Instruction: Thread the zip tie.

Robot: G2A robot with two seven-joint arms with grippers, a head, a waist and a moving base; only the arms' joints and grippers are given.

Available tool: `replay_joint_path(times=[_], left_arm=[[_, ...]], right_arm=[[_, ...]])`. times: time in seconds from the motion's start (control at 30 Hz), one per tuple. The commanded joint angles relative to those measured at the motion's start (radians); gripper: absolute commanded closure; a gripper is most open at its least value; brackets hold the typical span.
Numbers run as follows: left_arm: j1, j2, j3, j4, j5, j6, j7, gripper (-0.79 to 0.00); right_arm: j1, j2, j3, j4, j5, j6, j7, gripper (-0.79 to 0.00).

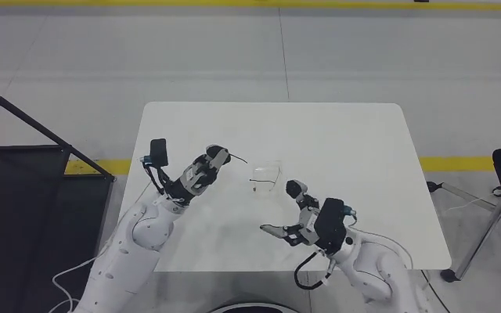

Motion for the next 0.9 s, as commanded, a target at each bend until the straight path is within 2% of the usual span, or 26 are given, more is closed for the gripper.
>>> replay_joint_path(times=[0.0,0.23,0.4,0.77,0.87], left_arm=[[-0.004,-0.002,0.004,0.016,-0.005,0.018,-0.006,0.0],[0.002,0.003,-0.012,0.05,0.024,0.052,-0.093,0.0],[0.01,0.007,-0.046,0.051,0.041,0.087,-0.09,0.0],[0.015,0.005,-0.055,0.052,0.043,0.109,-0.062,0.0],[0.014,0.004,-0.053,0.047,0.107,0.168,-0.062,0.0]], right_arm=[[0.021,-0.004,-0.055,-0.028,-0.117,0.052,0.07,-0.785],[0.181,-0.036,-0.311,-0.026,-0.515,0.177,0.394,-0.785],[0.313,-0.087,-0.472,0.064,-0.633,0.299,0.633,-0.785],[0.315,-0.091,-0.479,0.077,-0.638,0.307,0.636,-0.785],[0.336,-0.097,-0.482,0.119,-0.66,0.301,0.635,-0.785]])
